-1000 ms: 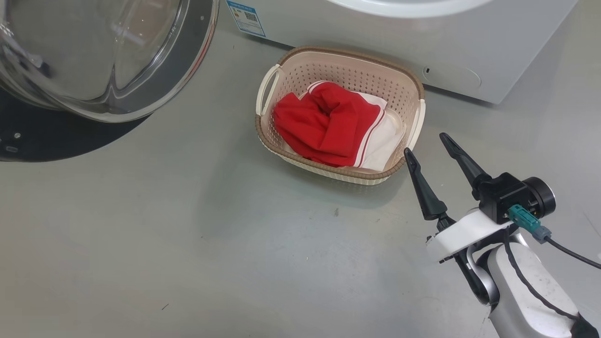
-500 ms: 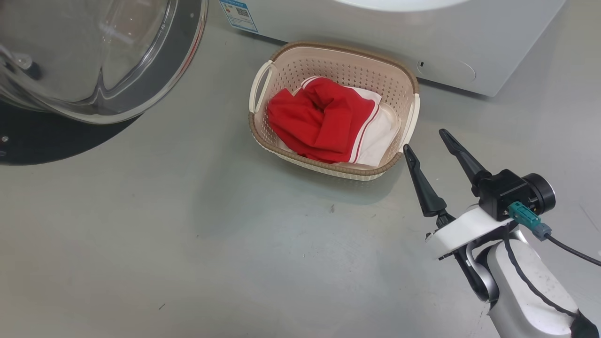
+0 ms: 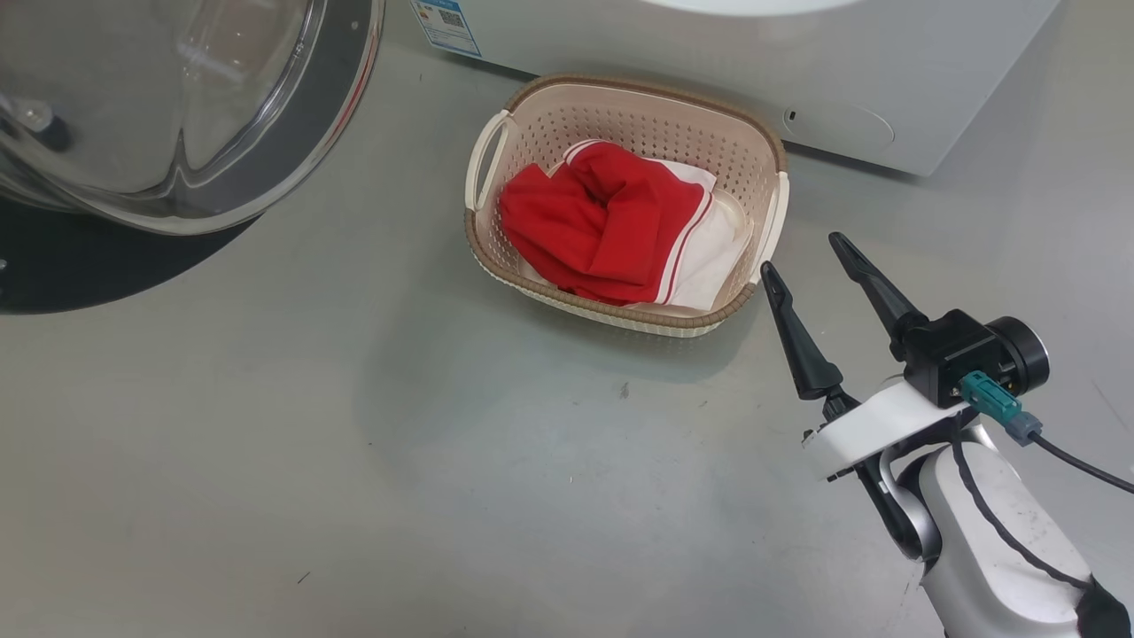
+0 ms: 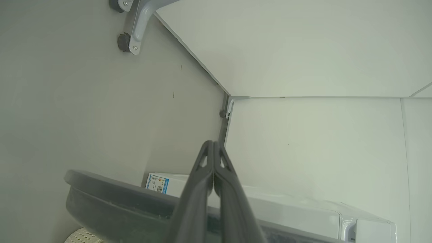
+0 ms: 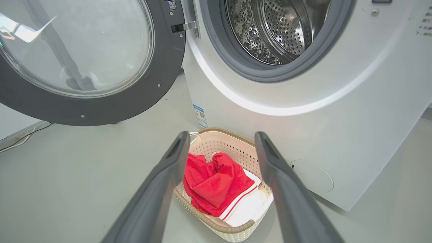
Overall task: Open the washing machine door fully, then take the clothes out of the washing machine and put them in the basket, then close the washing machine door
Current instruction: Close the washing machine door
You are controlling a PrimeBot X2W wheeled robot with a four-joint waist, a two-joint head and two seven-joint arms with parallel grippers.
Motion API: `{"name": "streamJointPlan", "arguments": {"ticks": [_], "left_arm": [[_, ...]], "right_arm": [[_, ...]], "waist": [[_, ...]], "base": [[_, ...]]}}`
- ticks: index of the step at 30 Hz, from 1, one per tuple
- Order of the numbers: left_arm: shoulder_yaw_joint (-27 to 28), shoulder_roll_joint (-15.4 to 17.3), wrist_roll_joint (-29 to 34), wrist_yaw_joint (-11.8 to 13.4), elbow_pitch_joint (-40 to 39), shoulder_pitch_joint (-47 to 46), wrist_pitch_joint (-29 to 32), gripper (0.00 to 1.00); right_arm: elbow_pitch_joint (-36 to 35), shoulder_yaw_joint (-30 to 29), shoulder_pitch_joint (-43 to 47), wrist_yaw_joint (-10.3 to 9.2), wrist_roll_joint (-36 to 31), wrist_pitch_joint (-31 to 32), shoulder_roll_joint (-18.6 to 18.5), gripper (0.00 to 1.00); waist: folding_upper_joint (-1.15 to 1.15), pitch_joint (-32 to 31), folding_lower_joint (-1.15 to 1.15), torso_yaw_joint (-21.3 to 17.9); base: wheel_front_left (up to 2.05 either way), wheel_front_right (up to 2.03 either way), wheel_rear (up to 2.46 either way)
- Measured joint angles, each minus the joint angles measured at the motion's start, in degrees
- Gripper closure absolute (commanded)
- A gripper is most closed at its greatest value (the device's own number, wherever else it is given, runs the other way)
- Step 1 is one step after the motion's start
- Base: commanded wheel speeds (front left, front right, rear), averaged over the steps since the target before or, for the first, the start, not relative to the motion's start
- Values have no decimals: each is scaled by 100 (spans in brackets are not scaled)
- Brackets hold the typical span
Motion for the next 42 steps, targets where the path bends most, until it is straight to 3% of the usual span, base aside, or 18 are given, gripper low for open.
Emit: {"name": "streamJointPlan", "arguments": {"ticks": [24,42], "left_arm": [[-278,92,-46,-65,361,-87,1351,100],[-485,-126,-319,-1071,452,376,3006,100]], "right_arm": [[146,-34,-48,-1,67,-126,97,0],[359,-42,-37,-1,132,-245,211,0]], "waist": [[0,-25,0,-28],[0,-423,0,-92]], "base": [[0,0,0],[0,0,0]]}}
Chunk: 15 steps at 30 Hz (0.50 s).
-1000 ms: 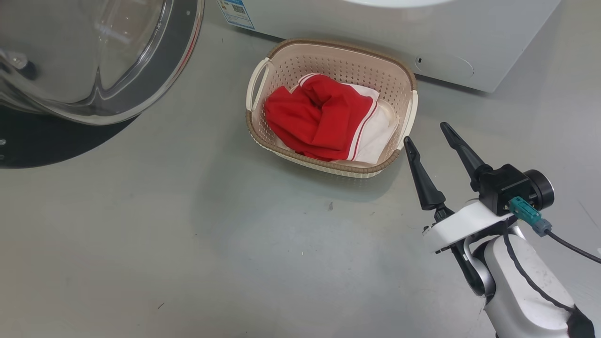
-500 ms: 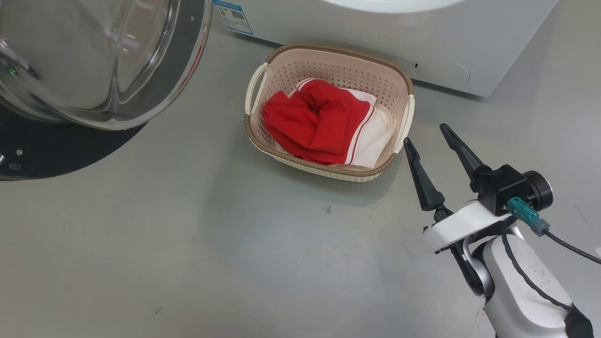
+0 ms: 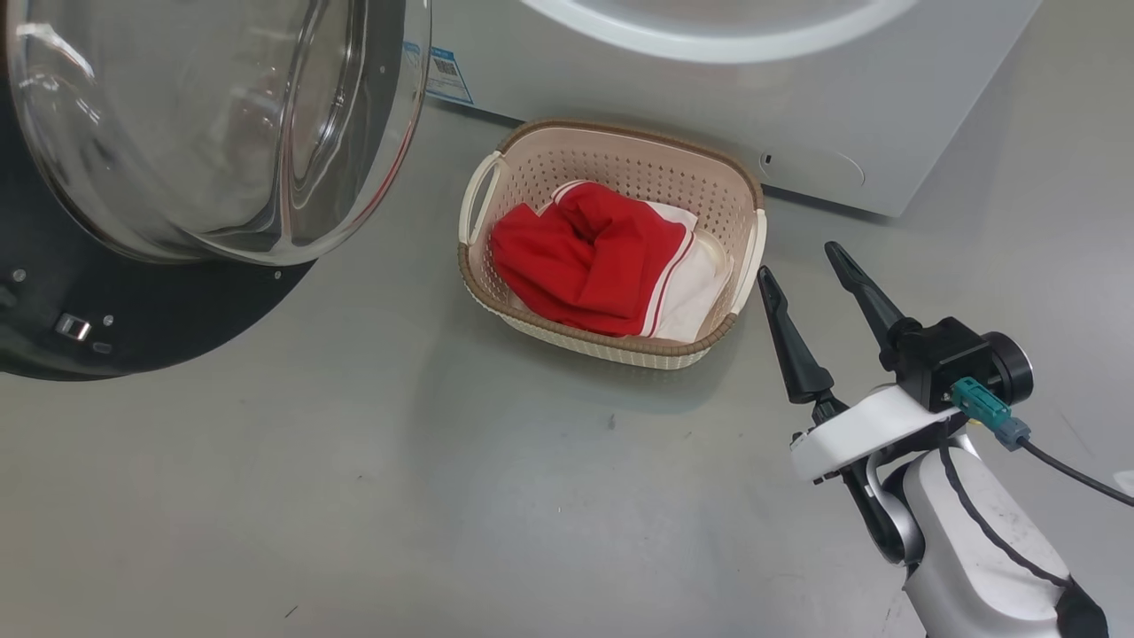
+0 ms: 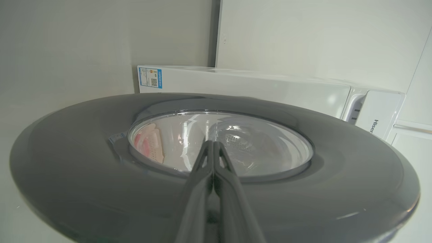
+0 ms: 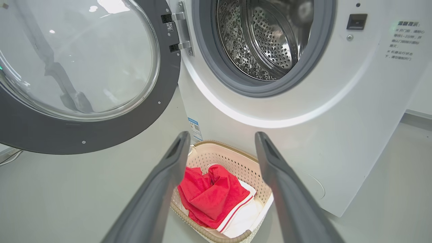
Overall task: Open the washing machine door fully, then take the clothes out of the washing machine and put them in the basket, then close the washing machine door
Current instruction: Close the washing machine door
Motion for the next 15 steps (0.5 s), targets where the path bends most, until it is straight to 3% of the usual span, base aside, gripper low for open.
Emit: {"name": "streamJointPlan", "arguments": {"ticks": [6,15], "left_arm": [[1,-32,-143,-205,-55,257,516,100],[-16,-408,-390,-294,-226,432,1161,100]], "right_arm": [[35,16,7,0,38,-7,74,0],[104,-29,50,0,80,-34,81,0]], "waist": [[0,-129,0,-37],[0,-290,0,-69]], "base": [[0,0,0],[0,0,0]]}}
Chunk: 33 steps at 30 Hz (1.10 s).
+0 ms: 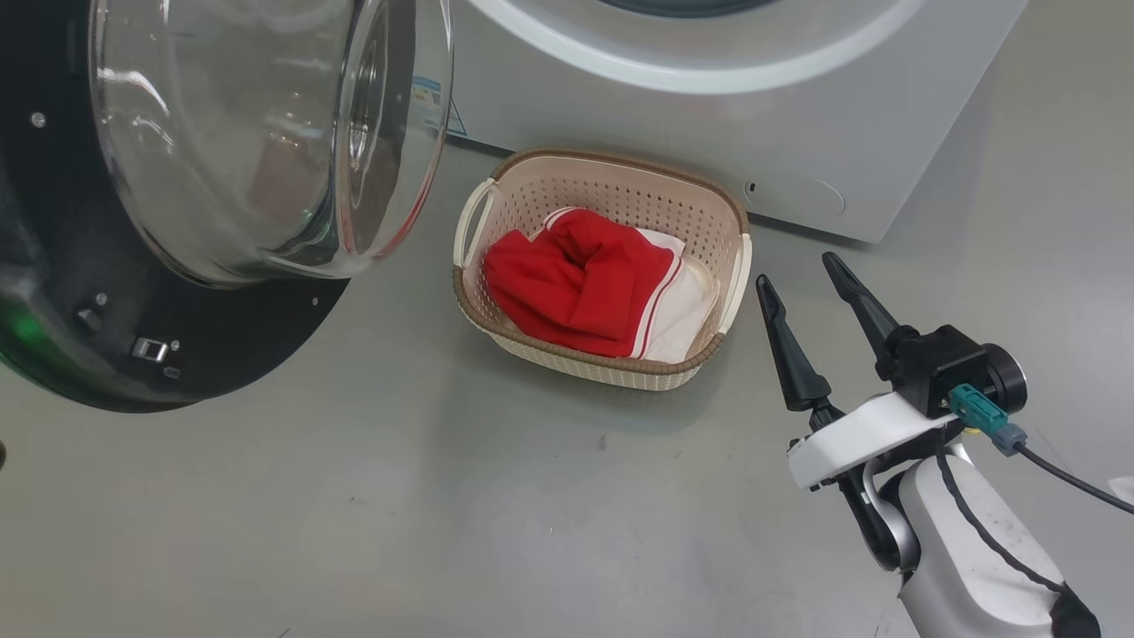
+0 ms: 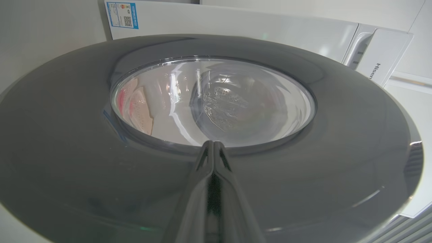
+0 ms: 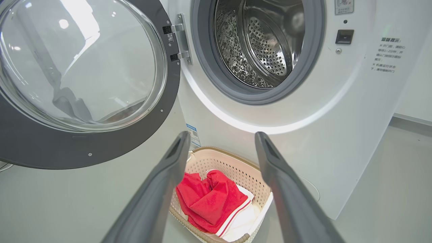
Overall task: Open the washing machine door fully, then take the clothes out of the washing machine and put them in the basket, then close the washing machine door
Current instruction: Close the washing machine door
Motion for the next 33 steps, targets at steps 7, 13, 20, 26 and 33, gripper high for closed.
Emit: {"name": "streamJointPlan", "arguments": {"ticks": [7,13,20,26,33], "left_arm": [[-222,-234,-22,-47,-286,183,383,100],[-426,-530,-21,-49,-612,366,714,100],[-504,-873,-24,-51,-987,551,862,100],[-505,-987,-25,-51,-1381,799,872,100],[-636,-1083,76,-51,-2206,987,644,100]], "right_arm": [[23,-10,113,0,10,-18,22,0],[23,-8,130,0,10,-23,49,0],[22,1,157,0,10,-26,68,0],[22,5,172,0,10,-40,78,0],[29,-25,239,0,32,-41,90,0]], "waist": [[0,-118,0,-14],[0,-173,0,-16],[0,-234,0,-2],[0,-267,0,-10],[0,-302,0,-2]], "base": [[0,0,0],[0,0,0],[0,0,0],[0,0,0],[0,0,0]]}}
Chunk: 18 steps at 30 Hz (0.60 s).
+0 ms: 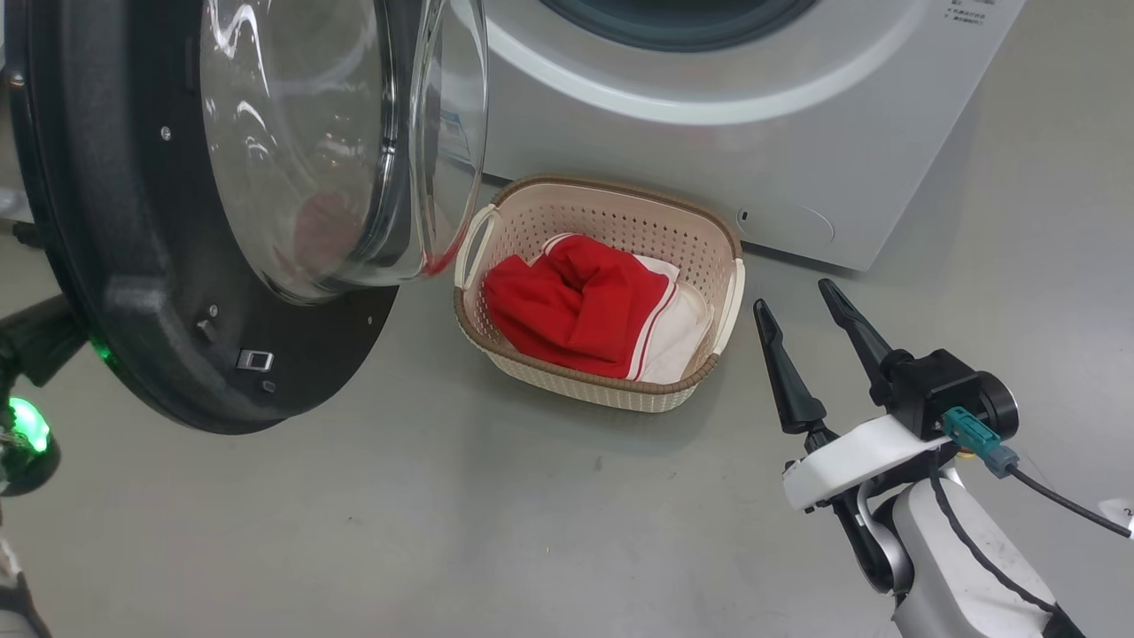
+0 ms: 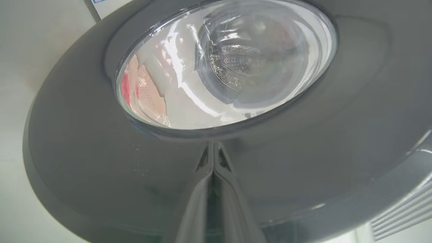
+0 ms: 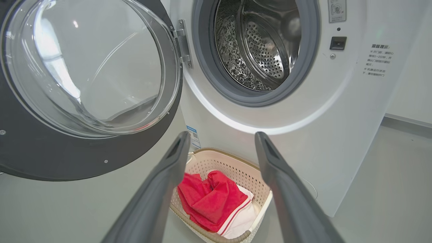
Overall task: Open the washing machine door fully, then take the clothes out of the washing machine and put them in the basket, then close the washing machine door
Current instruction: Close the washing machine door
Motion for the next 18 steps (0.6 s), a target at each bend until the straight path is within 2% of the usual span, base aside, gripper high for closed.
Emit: {"name": "streamJointPlan", "arguments": {"ticks": [4,12,18], "left_arm": [[-135,34,202,-1,-675,180,-416,100],[-798,202,1126,-1,-2008,812,-1425,100],[-1146,433,1892,-2,-2615,1482,-2403,100]], "right_arm": [[0,-15,-1,0,4,0,5,0],[10,-68,3,0,20,-2,11,0],[13,-65,21,0,20,-8,46,0]], "waist": [[0,-14,0,10],[0,-99,0,71],[0,-140,0,100]], "base": [[0,0,0],[0,0,0],[0,0,0]]}}
